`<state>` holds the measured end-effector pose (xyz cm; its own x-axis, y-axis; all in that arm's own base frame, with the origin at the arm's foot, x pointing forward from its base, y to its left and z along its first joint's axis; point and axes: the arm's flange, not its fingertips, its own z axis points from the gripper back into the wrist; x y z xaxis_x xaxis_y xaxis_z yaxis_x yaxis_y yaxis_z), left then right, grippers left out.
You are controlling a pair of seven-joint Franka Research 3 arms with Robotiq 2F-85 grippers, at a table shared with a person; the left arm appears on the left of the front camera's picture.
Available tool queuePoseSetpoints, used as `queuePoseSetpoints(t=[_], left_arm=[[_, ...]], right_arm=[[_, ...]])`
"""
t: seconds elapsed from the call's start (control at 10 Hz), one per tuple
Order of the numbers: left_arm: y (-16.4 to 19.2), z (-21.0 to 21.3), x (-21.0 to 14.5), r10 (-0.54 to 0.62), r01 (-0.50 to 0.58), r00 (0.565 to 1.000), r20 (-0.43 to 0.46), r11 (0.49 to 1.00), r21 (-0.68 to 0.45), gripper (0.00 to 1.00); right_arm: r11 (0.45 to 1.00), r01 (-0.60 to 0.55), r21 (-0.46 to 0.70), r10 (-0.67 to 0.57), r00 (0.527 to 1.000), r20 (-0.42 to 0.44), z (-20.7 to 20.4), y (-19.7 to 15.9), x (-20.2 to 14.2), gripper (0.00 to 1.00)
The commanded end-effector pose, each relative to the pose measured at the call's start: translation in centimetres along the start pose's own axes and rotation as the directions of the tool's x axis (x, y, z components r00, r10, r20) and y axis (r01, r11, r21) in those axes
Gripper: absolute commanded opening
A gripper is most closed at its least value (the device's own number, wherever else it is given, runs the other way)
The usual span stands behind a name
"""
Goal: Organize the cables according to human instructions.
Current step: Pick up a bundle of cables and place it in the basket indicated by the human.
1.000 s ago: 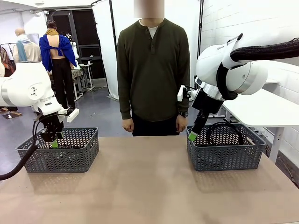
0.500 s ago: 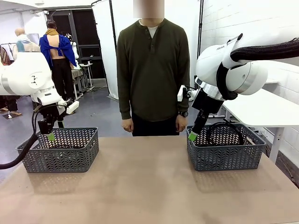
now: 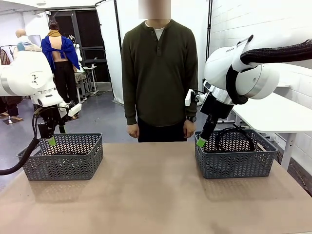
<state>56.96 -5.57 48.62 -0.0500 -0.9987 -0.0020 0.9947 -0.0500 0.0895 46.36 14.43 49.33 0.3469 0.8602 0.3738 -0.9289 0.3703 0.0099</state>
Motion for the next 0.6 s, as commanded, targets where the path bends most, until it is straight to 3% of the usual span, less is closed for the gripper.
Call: queuePoseSetpoints(t=[0.0,0.5], left_arm=[[0.10,-0.10,-0.08,-0.008,0.008,1.000,-0.014,1.000,0.019,1.00],[0.10,-0.10,-0.08,-0.008,0.008,1.000,-0.014,1.000,0.019,1.00]], right_arm=[[1.000,0.005,-0.001,-0.005,1.000,-0.001,-0.04,0.08,-0.03,1.00],[1.000,0.005,-0.001,-0.005,1.000,-0.001,-0.04,0.08,-0.03,1.00]])
